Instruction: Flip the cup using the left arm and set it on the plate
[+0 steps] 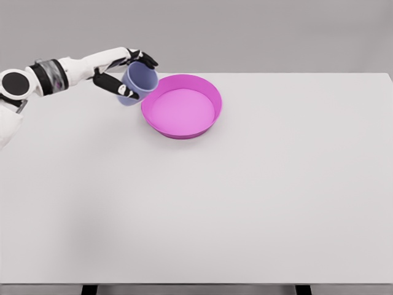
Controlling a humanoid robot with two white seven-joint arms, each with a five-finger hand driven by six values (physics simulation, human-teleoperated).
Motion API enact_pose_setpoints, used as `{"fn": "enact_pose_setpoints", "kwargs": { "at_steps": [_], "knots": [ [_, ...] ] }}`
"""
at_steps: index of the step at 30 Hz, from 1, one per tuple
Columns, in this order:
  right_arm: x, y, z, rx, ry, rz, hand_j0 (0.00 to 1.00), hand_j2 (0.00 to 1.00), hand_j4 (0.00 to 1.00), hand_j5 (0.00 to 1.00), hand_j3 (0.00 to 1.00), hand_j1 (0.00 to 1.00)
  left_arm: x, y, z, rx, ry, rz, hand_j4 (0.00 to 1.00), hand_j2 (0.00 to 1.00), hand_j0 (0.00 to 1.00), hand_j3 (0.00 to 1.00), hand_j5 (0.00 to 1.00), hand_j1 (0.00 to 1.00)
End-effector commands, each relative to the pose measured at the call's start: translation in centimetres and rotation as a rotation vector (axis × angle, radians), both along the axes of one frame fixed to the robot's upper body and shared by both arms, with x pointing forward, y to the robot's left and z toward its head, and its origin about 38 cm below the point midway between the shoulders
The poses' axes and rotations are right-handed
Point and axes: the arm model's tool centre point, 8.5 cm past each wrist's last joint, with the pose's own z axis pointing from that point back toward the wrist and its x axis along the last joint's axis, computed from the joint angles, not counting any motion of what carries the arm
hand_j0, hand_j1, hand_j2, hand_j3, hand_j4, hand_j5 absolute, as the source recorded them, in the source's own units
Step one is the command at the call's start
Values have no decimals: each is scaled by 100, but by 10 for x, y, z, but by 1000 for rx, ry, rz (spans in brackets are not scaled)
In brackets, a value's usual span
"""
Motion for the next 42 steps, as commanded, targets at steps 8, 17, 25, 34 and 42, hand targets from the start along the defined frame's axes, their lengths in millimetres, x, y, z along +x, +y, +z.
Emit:
{"fn": "enact_pose_setpoints", "kwargs": {
  "at_steps": [8, 17, 25, 34, 42],
  "knots": [
    [0, 0, 0, 0, 0, 0, 100, 100, 100, 100, 100, 100, -3, -33, 10, -52, -53, -90, 77, 77, 77, 77, 77, 77],
    [0, 0, 0, 0, 1, -1, 100, 100, 100, 100, 100, 100, -5, -66, 0, -118, -35, -131, 77, 77, 77, 77, 77, 77],
    [0, 0, 0, 0, 0, 0, 100, 100, 100, 100, 100, 100, -6, -80, -10, -171, 4, -137, 76, 76, 76, 76, 76, 76],
    [0, 0, 0, 0, 0, 0, 100, 100, 100, 100, 100, 100, -4, -90, -33, -183, 60, -123, 76, 76, 76, 76, 76, 76],
    [0, 0, 0, 0, -1, -1, 100, 100, 100, 100, 100, 100, -4, -101, -46, -192, 90, -123, 76, 76, 76, 76, 76, 76]
  ]
}}
